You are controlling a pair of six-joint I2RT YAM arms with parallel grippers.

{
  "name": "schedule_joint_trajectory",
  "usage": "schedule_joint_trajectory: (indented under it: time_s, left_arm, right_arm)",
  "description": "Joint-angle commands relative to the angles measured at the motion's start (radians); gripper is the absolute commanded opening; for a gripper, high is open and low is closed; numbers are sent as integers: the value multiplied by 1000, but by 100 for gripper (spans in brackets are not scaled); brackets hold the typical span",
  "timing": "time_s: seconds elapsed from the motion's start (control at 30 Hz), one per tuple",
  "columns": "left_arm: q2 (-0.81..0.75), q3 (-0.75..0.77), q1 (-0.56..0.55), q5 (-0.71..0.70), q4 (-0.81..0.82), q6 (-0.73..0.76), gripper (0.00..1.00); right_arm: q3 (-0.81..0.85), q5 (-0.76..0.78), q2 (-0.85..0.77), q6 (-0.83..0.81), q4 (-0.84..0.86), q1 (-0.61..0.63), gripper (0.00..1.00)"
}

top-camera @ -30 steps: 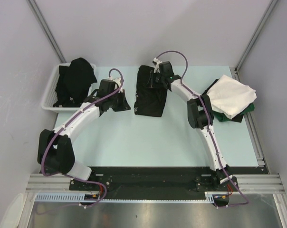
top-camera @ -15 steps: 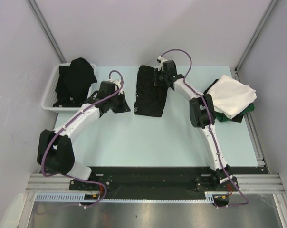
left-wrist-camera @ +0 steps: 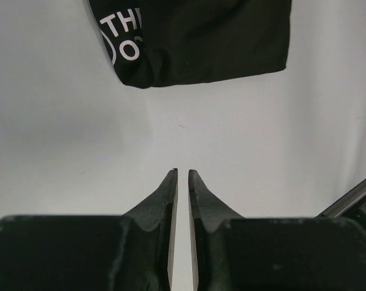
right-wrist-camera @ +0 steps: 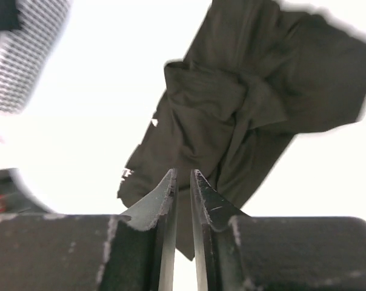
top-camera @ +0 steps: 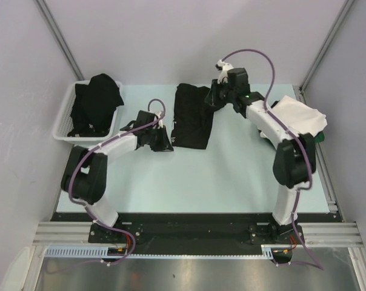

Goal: Fold and stack the t-shirts

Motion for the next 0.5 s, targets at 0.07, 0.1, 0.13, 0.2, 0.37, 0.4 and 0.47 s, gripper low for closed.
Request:
schedule_joint_trajectory:
  time_s: [0.07,0.1,0.13,0.2,0.37,0.4,0.47]
  left_arm:
    - [175,142,6,61,27,-34,19]
    - [188,158,6,58,29,-36,20]
    - [210,167,6,50,30,-37,21]
    - [224,188,6,40,32,-31,24]
    - [218,219,6,-18,23,-1,48]
    - [214,225,6,-32,17,4,50]
    - [205,228,6,-60,7,18,54]
  right_arm:
    - [-105,39,-187,-46,-61,-39,19]
    - [-116,45,-196,-48,-72,-42,19]
    - [-119,44,-204,-51,-84,-43,19]
    - [-125,56,-223,-55,-117,-42,18]
    - [-149,70,-249,-61,-134,-43,17]
    - [-151,76,-249,-61,-135,-43,17]
    - [-151,73,-249,-58,-134,-43,17]
